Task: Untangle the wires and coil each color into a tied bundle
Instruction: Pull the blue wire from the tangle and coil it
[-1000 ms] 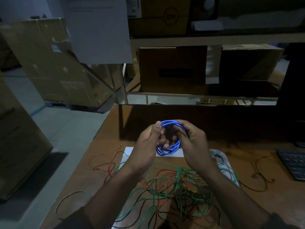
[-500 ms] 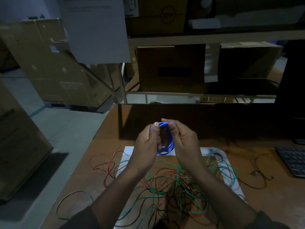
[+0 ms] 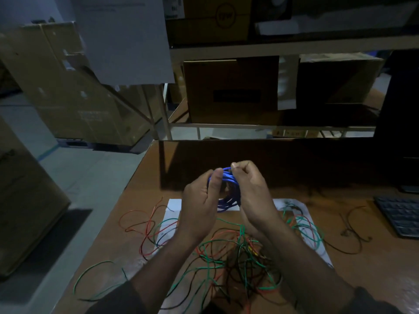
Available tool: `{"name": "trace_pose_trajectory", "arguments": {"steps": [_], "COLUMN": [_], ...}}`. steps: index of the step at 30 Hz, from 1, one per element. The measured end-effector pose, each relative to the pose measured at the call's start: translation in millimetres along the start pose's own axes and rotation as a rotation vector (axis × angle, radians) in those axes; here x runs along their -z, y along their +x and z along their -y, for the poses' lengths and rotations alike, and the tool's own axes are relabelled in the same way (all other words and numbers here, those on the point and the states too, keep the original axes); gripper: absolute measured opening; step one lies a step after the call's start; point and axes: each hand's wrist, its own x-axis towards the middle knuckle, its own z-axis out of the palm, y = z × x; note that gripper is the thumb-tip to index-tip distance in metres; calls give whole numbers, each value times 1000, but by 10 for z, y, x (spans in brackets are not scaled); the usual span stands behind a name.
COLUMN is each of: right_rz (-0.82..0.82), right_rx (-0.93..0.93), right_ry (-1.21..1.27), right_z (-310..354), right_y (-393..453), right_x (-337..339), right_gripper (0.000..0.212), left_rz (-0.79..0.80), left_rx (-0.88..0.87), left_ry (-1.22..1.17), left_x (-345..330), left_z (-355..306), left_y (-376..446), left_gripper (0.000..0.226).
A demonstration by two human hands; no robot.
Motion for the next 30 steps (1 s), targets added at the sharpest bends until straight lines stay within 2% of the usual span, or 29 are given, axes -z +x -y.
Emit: {"name": "trace_pose_trajectory", "arguments": {"steps": [2, 4, 9, 12, 17, 21, 25, 30], "right_rz": [-42, -75, 3, -33, -19, 85, 181, 162], "right_rx": [79, 262, 586, 686, 582, 462, 316, 299], "right_ry": [-98, -261, -628, -750, -741, -681, -579, -592], "right_z": [-29, -86, -244, -289, -269, -195, -137, -122], "right_y": [-8, -61, -144, -104, -56, -53, -44, -66], "right_x": [39, 81, 99, 108, 125, 148, 187, 254], "right_gripper": [15, 12, 38, 40, 36, 31, 29, 28], "left_rz": [16, 18, 30, 30, 23, -15, -61, -89], "left_rx": [76, 145, 230, 243, 156, 79, 33, 34], "left_ry": [-97, -148, -236, -236, -144, -70, 114, 180], "left_x": [1, 11, 31, 10, -23, -25, -74, -148], "left_z": [-32, -39, 18, -11, -80, -79, 9, -1], "left_y": [2, 12, 64, 55, 13, 22, 2, 5], "left_gripper": [37, 40, 48, 51, 47, 47, 42, 31]}}
